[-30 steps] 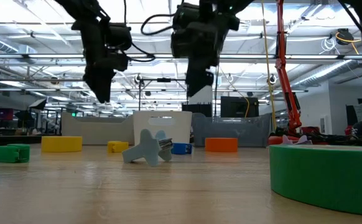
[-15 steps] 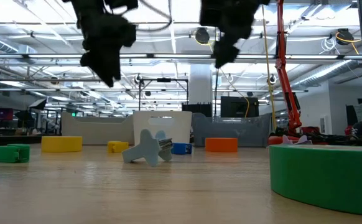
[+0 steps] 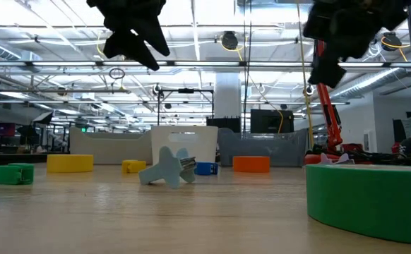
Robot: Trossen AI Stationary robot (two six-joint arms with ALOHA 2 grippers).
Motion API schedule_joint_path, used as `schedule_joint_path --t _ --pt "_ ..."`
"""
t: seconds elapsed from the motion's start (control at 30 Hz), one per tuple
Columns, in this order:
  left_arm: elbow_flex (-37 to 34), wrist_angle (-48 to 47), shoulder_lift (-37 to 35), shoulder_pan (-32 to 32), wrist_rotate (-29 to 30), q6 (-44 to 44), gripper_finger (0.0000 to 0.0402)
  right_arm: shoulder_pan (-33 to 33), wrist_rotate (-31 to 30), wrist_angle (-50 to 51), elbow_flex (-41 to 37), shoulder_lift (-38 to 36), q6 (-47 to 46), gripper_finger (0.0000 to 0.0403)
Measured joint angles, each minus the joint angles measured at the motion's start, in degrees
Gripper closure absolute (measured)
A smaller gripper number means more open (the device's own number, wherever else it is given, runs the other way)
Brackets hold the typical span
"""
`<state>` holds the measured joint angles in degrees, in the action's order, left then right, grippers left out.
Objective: Pick and place Stapler, Stapler remover, tape
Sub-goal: Put the yellow stapler into the gray bin
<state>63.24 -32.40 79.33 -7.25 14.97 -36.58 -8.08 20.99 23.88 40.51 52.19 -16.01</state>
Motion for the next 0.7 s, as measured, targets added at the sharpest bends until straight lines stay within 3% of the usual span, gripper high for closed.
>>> schedule_joint_path --t 0.27,0.7 --pt "0.0 0.1 0.5 -0.3 1.3 -1.8 0.0190 0.0 0.0 -12.3 -12.8 -15.5 -7.1 0.0174" --pt "-0.1 -2.8 8.5 -1.2 -1.9 -6.2 0.0190 0.0 -6.1 -16.2 -21.5 -29.2 -5.7 0.0174"
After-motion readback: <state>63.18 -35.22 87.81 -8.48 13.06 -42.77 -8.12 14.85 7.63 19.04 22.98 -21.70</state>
